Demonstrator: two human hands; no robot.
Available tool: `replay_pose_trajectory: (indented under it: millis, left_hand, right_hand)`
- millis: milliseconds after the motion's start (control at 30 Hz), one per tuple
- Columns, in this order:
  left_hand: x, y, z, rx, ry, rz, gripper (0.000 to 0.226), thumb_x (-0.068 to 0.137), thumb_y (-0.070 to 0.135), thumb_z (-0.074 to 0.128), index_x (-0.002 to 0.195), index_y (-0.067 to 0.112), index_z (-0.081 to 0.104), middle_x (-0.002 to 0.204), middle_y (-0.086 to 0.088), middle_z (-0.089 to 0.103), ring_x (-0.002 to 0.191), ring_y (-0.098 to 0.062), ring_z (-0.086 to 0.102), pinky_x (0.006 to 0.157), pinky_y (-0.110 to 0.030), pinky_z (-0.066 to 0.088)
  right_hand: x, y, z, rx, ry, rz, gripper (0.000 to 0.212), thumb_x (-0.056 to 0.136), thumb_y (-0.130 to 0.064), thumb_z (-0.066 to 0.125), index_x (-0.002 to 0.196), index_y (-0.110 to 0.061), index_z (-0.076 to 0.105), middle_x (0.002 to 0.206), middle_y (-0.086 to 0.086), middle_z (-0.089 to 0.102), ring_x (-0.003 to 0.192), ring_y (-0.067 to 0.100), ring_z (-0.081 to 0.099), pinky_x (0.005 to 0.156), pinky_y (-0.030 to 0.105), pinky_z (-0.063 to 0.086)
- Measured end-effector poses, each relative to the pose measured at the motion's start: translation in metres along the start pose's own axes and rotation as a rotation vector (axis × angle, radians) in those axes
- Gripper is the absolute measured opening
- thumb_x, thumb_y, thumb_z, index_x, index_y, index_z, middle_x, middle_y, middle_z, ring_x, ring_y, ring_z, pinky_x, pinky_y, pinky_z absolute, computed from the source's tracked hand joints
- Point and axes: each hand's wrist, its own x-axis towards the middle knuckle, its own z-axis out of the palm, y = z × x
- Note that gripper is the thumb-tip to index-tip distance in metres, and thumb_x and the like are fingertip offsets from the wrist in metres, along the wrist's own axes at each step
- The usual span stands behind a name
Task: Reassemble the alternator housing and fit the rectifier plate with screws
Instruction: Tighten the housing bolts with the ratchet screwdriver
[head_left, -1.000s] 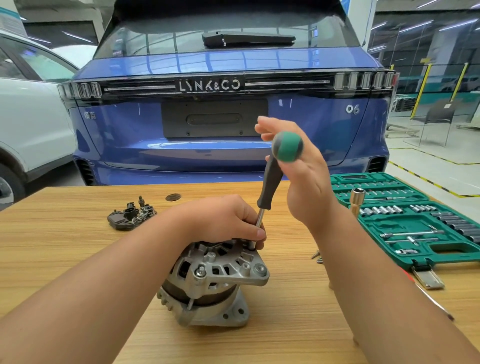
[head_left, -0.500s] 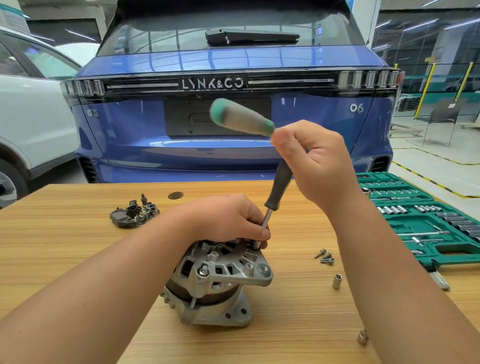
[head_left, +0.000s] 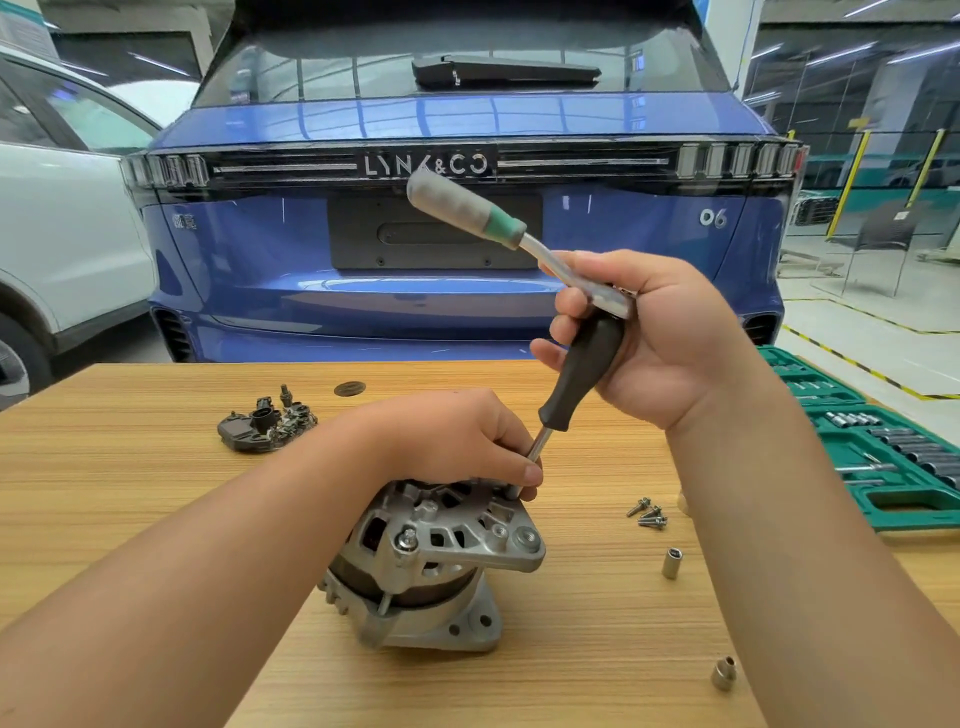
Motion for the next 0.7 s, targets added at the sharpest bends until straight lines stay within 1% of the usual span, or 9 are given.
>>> replay_pose_trajectory:
  millis: [100,133,200,267,400,467,567,633,700]
  left_hand:
    - [-0.002,0.001,0.000,0.006,0.004,-0.006,0.018,0.097,0.051,0.061,0.096,0.042,0.077,0.089,0.016,0.074,0.080,-0.006,0.065,0.078,-0.033,0.053]
    - [-0.002,0.001,0.000,0.011,0.008,-0.008,0.019,0.097,0.052,0.061,0.096,0.042,0.077,0.088,0.016,0.074,0.079,-0.007,0.065,0.076,-0.033,0.053]
    - [-0.002,0.001,0.001,0.017,0.012,-0.013,0.020,0.097,0.052,0.060,0.094,0.041,0.077,0.076,0.020,0.069,0.064,0.000,0.059,0.064,-0.027,0.044]
    - [-0.001,0.002,0.001,0.020,0.009,-0.017,0.021,0.098,0.051,0.060,0.093,0.040,0.077,0.069,0.025,0.065,0.059,0.006,0.055,0.062,-0.024,0.037]
    - [-0.003,0.002,0.002,0.000,-0.006,-0.011,0.020,0.097,0.052,0.059,0.093,0.041,0.076,0.080,0.022,0.071,0.068,0.004,0.061,0.067,-0.025,0.042]
    - [-0.004,0.003,0.002,-0.005,-0.016,-0.005,0.019,0.097,0.052,0.060,0.093,0.043,0.076,0.086,0.021,0.073,0.074,0.001,0.064,0.070,-0.027,0.045]
    - [-0.007,0.003,0.000,-0.018,-0.051,0.019,0.015,0.094,0.052,0.063,0.094,0.044,0.076,0.092,0.016,0.075,0.085,-0.007,0.068,0.083,-0.036,0.054]
    - [-0.010,0.003,-0.001,-0.039,-0.084,0.043,0.014,0.093,0.051,0.066,0.096,0.044,0.077,0.096,0.012,0.076,0.091,-0.012,0.069,0.093,-0.045,0.054]
    - [-0.012,0.003,-0.001,-0.044,-0.105,0.057,0.015,0.091,0.052,0.067,0.097,0.042,0.077,0.097,0.008,0.076,0.094,-0.016,0.069,0.096,-0.050,0.053]
  right_hand:
    - [-0.001,-0.002,0.003,0.159,-0.093,0.122,0.029,0.076,-0.024,0.063,0.103,-0.013,0.064,0.069,0.000,0.060,0.054,0.014,0.051,0.076,0.036,0.051]
    - [-0.001,-0.002,0.003,0.174,-0.102,0.133,0.028,0.077,-0.024,0.063,0.103,-0.013,0.061,0.070,0.000,0.060,0.054,0.014,0.050,0.076,0.036,0.049]
    - [-0.001,-0.003,0.002,0.194,-0.082,0.151,0.030,0.078,-0.023,0.061,0.105,-0.011,0.056,0.071,0.000,0.060,0.055,0.013,0.048,0.076,0.035,0.046]
    - [-0.002,-0.005,0.002,0.206,-0.050,0.170,0.033,0.079,-0.023,0.060,0.108,-0.010,0.054,0.072,0.000,0.060,0.056,0.012,0.048,0.077,0.034,0.044]
    - [-0.003,-0.005,0.005,0.216,0.050,0.193,0.026,0.092,-0.025,0.055,0.113,-0.009,0.057,0.075,-0.002,0.064,0.055,0.009,0.051,0.079,0.033,0.040]
    - [-0.005,-0.006,0.006,0.212,0.043,0.206,0.024,0.096,-0.027,0.053,0.112,-0.010,0.058,0.077,-0.002,0.065,0.056,0.008,0.053,0.080,0.034,0.041]
    - [-0.008,-0.008,0.007,0.208,-0.165,0.276,0.031,0.084,-0.028,0.058,0.111,-0.012,0.056,0.078,-0.004,0.064,0.057,0.009,0.056,0.077,0.034,0.042]
    - [-0.009,-0.007,0.008,0.190,-0.313,0.311,0.038,0.078,-0.027,0.062,0.112,-0.014,0.055,0.075,-0.007,0.063,0.054,0.008,0.056,0.070,0.031,0.044]
    - [-0.009,-0.005,0.008,0.164,-0.397,0.317,0.048,0.071,-0.025,0.065,0.116,-0.013,0.055,0.071,-0.009,0.062,0.050,0.005,0.055,0.065,0.029,0.045]
